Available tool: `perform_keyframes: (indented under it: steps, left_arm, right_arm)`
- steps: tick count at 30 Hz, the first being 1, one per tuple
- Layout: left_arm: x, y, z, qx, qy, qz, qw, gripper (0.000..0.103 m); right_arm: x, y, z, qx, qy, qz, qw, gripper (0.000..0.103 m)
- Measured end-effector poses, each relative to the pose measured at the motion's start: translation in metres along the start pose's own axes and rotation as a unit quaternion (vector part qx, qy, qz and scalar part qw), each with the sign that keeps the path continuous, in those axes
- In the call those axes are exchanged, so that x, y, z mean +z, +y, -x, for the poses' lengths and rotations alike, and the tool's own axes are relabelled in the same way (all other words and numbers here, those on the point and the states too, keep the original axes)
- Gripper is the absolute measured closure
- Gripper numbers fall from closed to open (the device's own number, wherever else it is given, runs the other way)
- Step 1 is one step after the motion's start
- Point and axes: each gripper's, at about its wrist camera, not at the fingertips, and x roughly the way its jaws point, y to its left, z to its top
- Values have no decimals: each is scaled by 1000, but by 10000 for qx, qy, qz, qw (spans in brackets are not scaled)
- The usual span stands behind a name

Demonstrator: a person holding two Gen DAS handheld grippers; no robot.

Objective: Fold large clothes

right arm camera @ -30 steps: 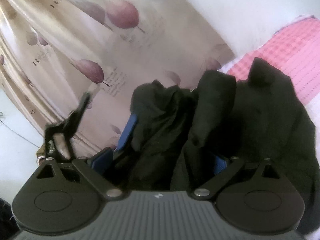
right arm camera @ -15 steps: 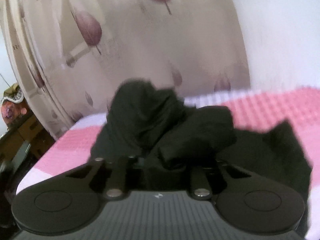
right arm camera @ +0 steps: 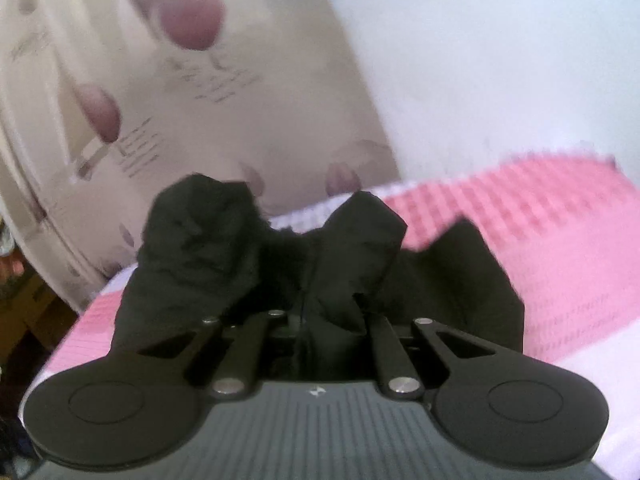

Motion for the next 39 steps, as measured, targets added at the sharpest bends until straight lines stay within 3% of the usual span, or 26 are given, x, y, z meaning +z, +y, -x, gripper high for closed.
perform_keyframes:
  steps: [3,5,6,8,11,12,14,15,18,19,20,23,26,28,31,34,35,38,39]
  left_arm:
    - [-2,-2,-3,-18,70,-346,9994,0]
    - [-2,0,-4,18,161,-479,9987,0]
    - [-2,2,-3,12,149,-466,9988,0]
    - [-1,7,-2,-51,136,-361,9992,0]
    - [-1,9,-4,-75,151,-419,9990,0]
    - [-2,9,-4,-75,139,-456,9988,0]
    - [-5,7,-5,-48,116,-526,9985,0]
    - [-6,7,-5,-24,102,-555,9984,0]
    - [-6,5,-4,11,95,-542,9985,0]
    - [-5,5,-4,34,111,-538,9985,0]
    - [-3,3,-3,93,125,-525,9985,0]
    - [7,-1,1,190,181,-408,9988,0]
    - [15,-13,6,278,121,-510,9982,0]
    - [16,-20,7,190,75,-632,9978,0]
    - [11,-27,-3,196,178,-796,9965,0]
    - [1,-26,-21,297,406,-944,9943,0]
    - [-1,-25,-24,308,418,-1041,9932,0]
    - [-7,-19,-24,147,343,-974,9945,0]
    - [-7,-17,-24,140,337,-972,9946,0]
  right_arm:
    - [-7,-28,-8,441,51,-545,9975,92]
    - [-12,-49,-8,620,-33,-1093,9921,72]
    - [-13,-56,-3,607,-146,-1269,9899,67]
    - [-9,-63,21,370,-568,-1430,9874,49]
    - [7,-39,61,225,-1040,-878,9904,43]
    - [14,-21,70,274,-987,-484,9936,38]
    - [23,20,72,386,-611,259,9970,9]
    - [24,39,65,399,-275,507,9975,7]
    - [17,73,19,275,814,792,9931,10]
    - [10,80,2,331,1070,899,9896,47]
    - [3,87,-12,355,1267,1066,9856,77]
    - [-6,109,-16,361,1129,1836,9758,86]
    - [13,117,26,368,411,2074,9767,95]
    - [21,110,56,153,-16,2137,9768,100]
    - [23,77,80,-331,-367,1879,9809,103]
    - [12,20,91,-536,-351,1206,9906,103]
    - [0,-2,94,-523,-407,825,9944,103]
    - [-7,-3,91,237,-165,272,9992,98]
    - [-6,10,88,284,-143,386,9988,87]
